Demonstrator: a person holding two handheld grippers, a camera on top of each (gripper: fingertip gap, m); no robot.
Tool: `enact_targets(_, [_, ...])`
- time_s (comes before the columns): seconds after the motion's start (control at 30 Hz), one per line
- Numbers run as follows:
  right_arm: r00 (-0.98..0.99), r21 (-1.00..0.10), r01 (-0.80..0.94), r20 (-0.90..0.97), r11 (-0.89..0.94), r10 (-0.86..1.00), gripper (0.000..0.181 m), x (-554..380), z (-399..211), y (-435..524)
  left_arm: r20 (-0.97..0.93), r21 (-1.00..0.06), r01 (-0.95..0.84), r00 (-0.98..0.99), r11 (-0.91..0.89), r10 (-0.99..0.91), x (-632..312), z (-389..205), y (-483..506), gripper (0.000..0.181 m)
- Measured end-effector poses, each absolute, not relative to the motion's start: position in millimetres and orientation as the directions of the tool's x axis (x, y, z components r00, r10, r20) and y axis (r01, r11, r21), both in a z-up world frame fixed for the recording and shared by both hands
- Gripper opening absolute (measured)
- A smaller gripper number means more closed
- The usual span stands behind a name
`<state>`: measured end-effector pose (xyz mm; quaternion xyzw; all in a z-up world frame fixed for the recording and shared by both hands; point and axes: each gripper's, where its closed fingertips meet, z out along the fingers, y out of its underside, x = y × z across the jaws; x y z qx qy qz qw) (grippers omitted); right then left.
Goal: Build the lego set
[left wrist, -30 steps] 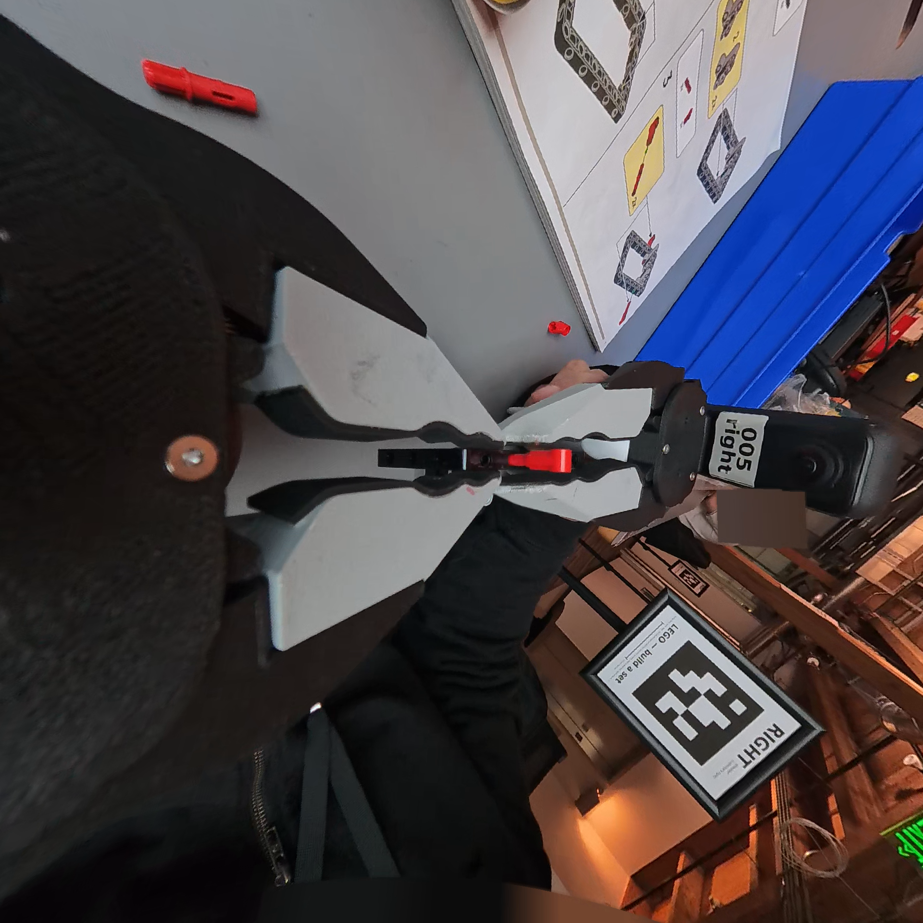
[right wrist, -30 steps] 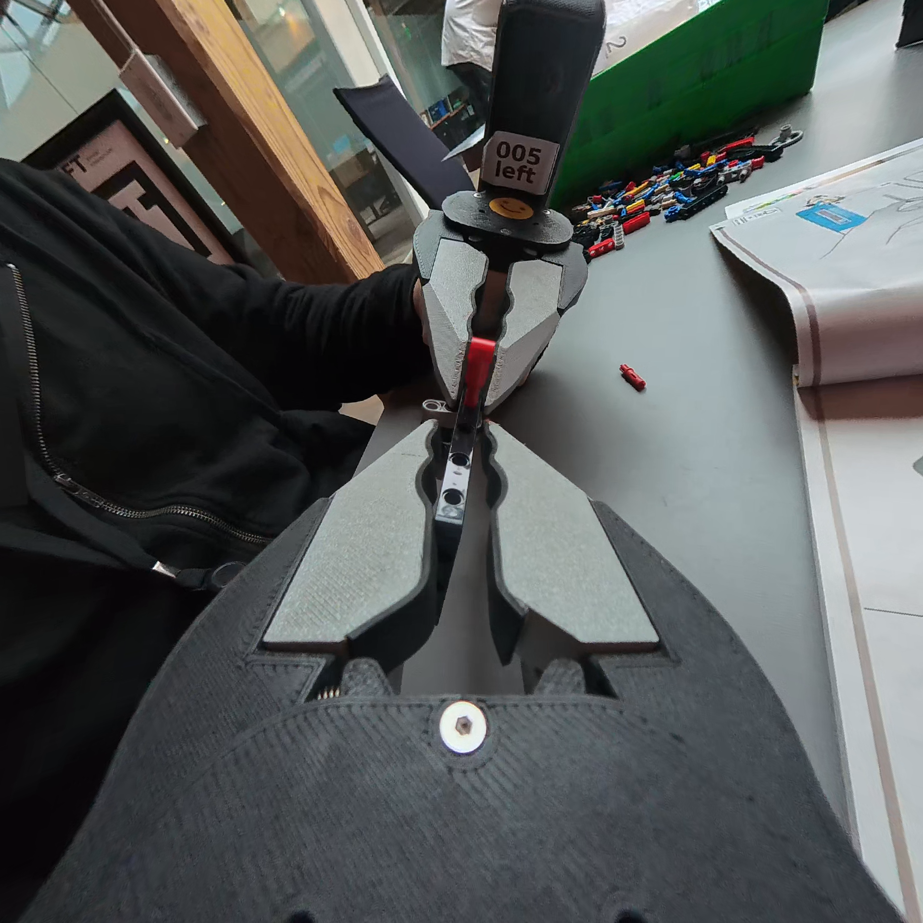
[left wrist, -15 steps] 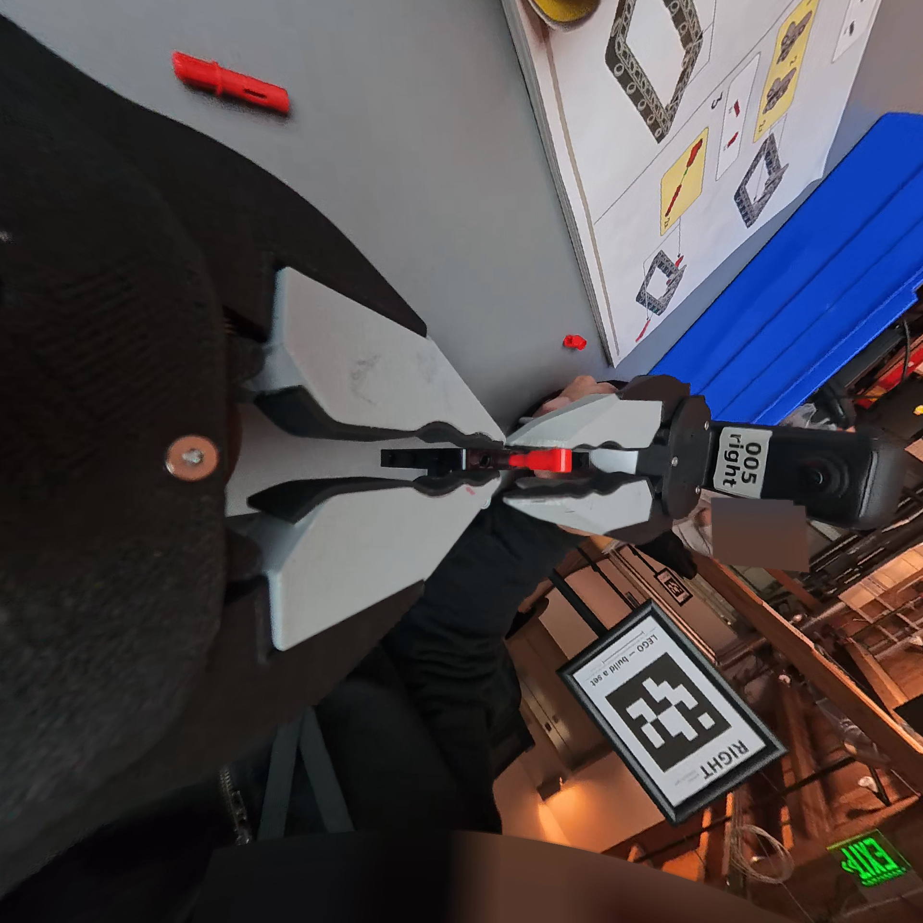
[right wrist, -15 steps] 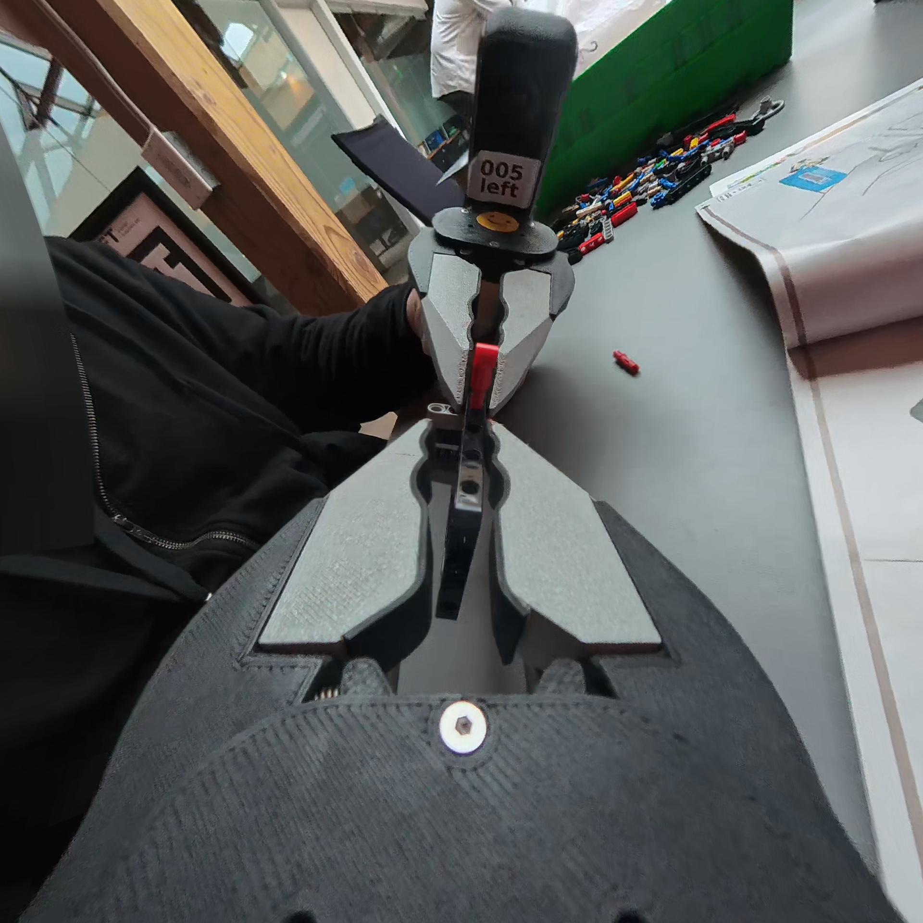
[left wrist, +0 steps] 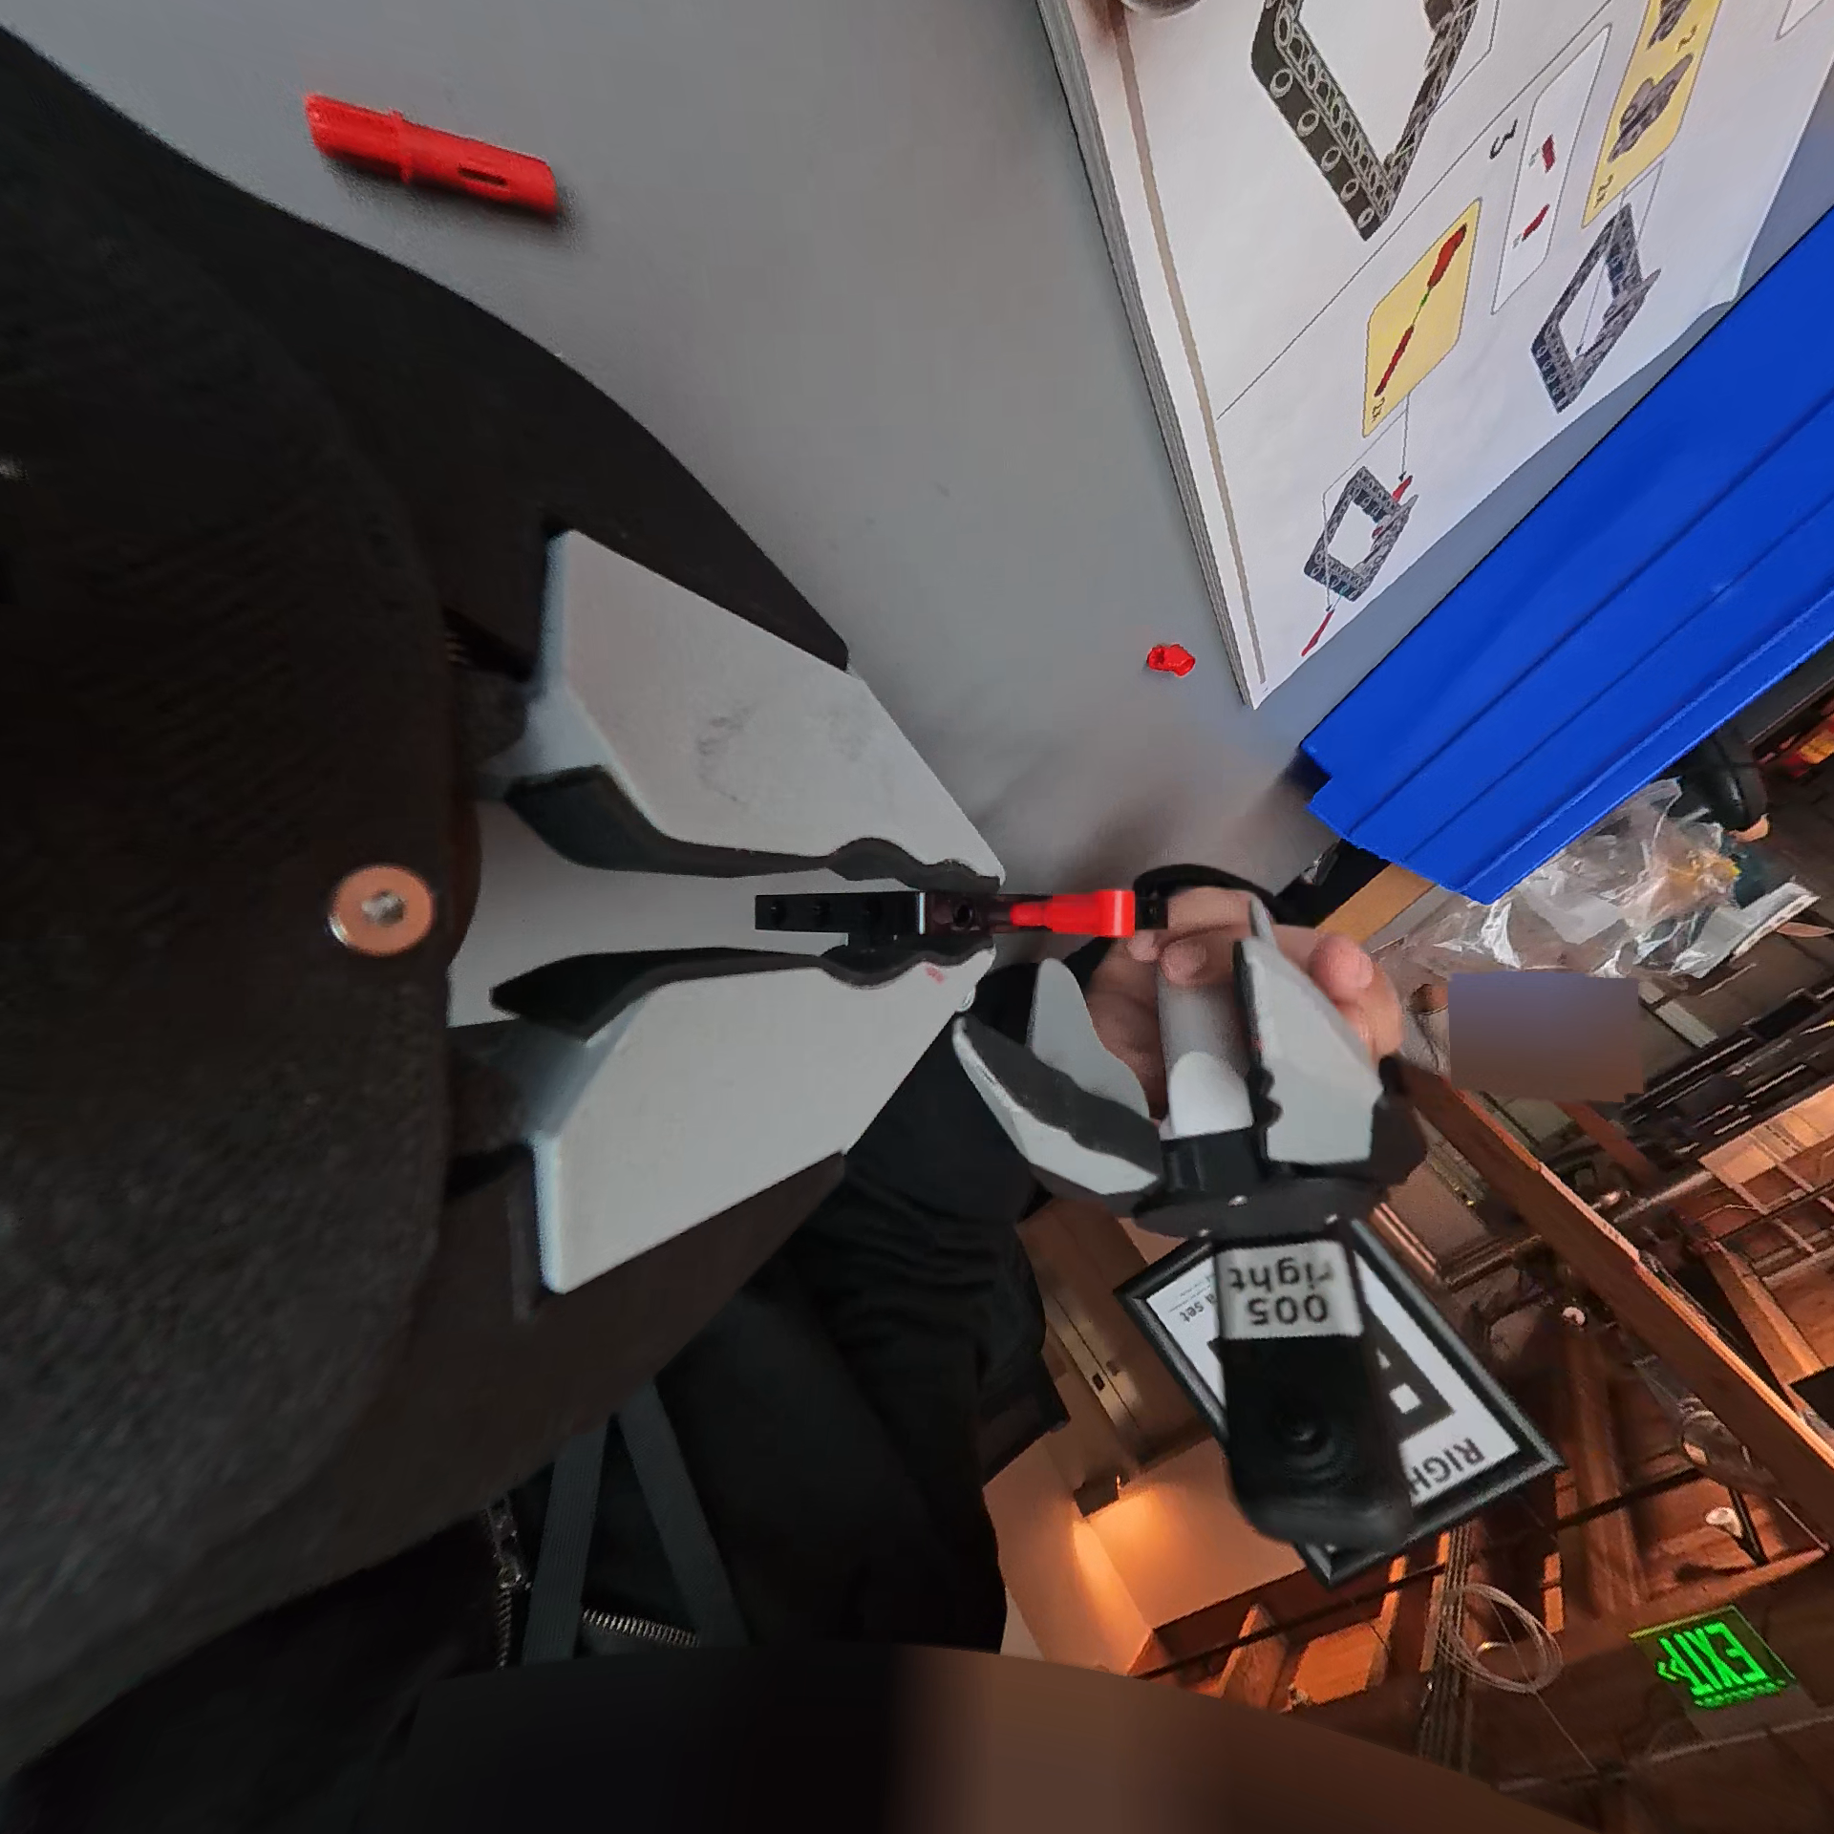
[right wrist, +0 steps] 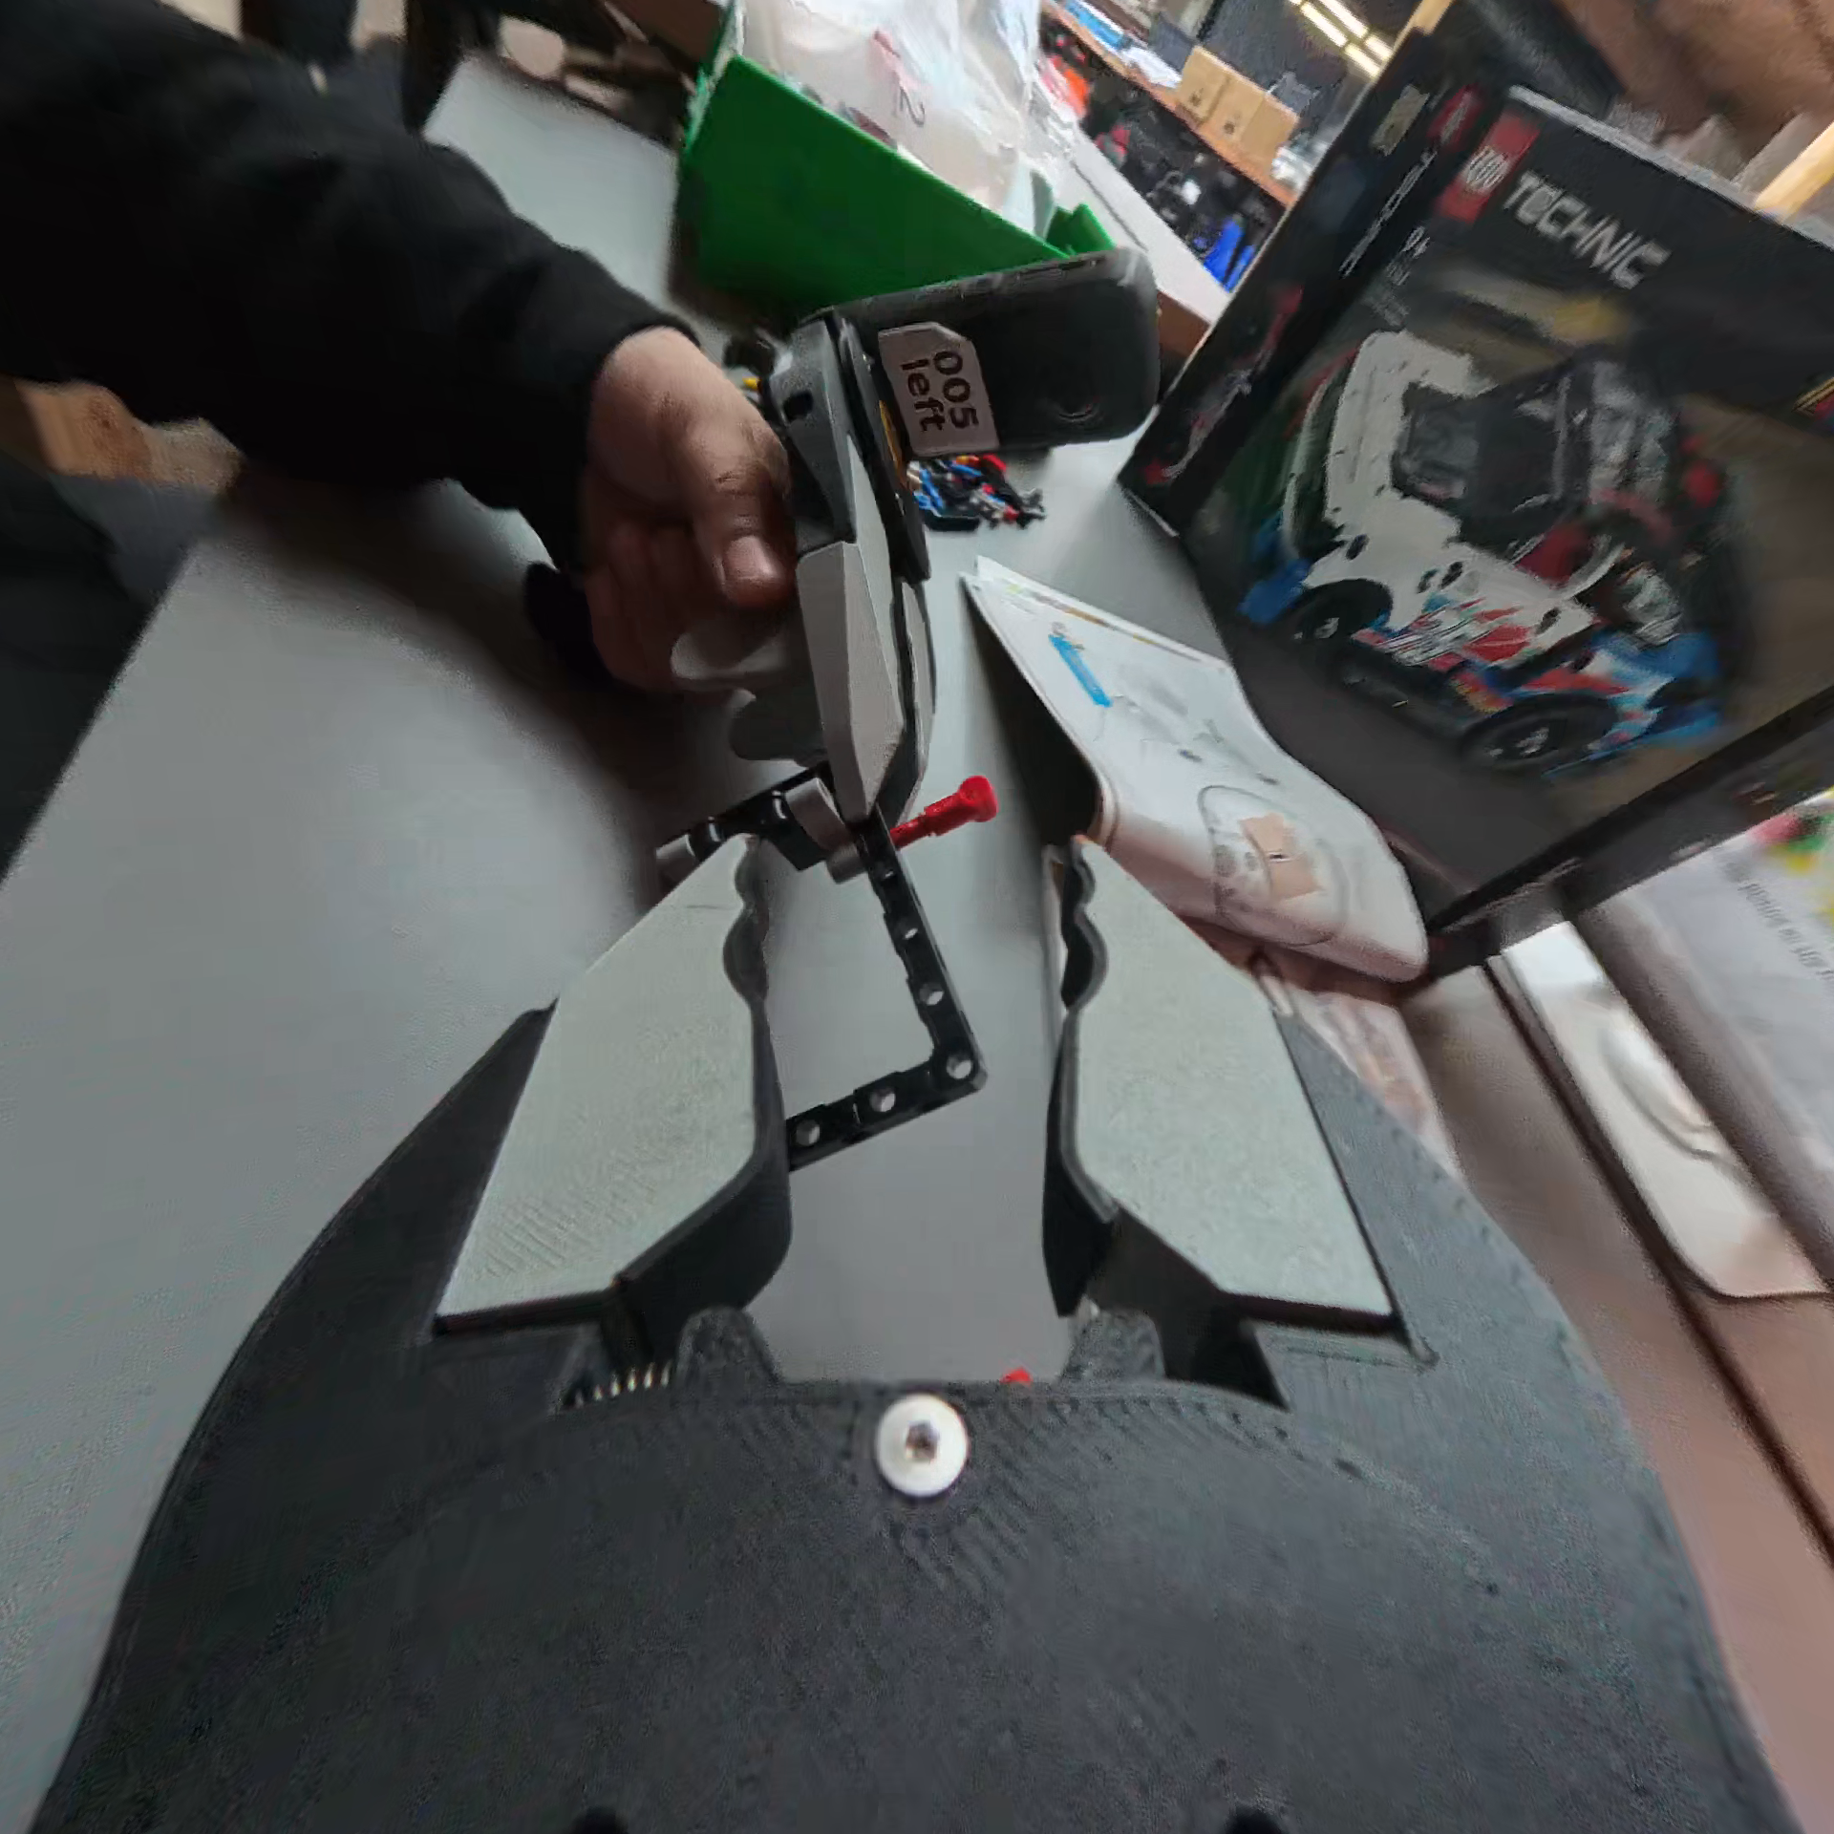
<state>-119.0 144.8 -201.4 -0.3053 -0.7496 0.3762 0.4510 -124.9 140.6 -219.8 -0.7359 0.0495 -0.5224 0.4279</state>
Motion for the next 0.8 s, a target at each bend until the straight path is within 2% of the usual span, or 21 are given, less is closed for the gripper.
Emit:
enact_targets(0.07, [-0.359, -0.752, 0.097, 0.585, 0.652, 0.728, 0.041, -118, -204, 145, 0.74, -0.668, 0.371, 0.428, -0.645, -0.52, -123, -220, 140, 0.006])
enact_targets(0.13, [-0.37, -0.699, 0.108, 0.632, 0.707, 0.681, 0.029, -117, -214, 144, 0.75, -0.656, 0.368, 0.409, -0.659, -0.519, -122, -220, 140, 0.006])
enact_targets(0.2, [-0.391, -0.697, 0.148, 0.61, 0.702, 0.689, 0.037, -119, -222, 146, 0.76, -0.646, 0.368, 0.397, -0.669, -0.515, -122, -221, 140, 0.006])
enact_targets(0.3, [-0.348, -0.703, 0.147, 0.622, 0.696, 0.701, 0.072, -124, -216, 152, 0.768, -0.636, 0.366, 0.388, -0.679, -0.51, -122, -221, 140, 0.006])
enact_targets(0.37, [-0.37, -0.691, 0.131, 0.631, 0.711, 0.682, 0.061, -124, -217, 147, 0.771, -0.632, 0.365, 0.389, -0.683, -0.505, -122, -222, 141, 0.006])
enact_targets(0.53, [-0.366, -0.641, 0.159, 0.668, 0.751, 0.647, 0.061, -132, -225, 145, 0.766, -0.635, 0.359, 0.411, -0.684, -0.495, -122, -225, 143, 0.006])
enact_targets(0.7, [-0.353, -0.584, 0.175, 0.715, 0.793, 0.604, 0.04, -134, -228, 148, 0.767, -0.63, 0.363, 0.427, -0.687, -0.479, -123, -228, 145, 0.006])
enact_targets(0.8, [-0.347, -0.536, 0.191, 0.747, 0.823, 0.567, 0.039, -136, -232, 150, 0.774, -0.618, 0.364, 0.439, -0.697, -0.457, -125, -231, 147, 0.006])
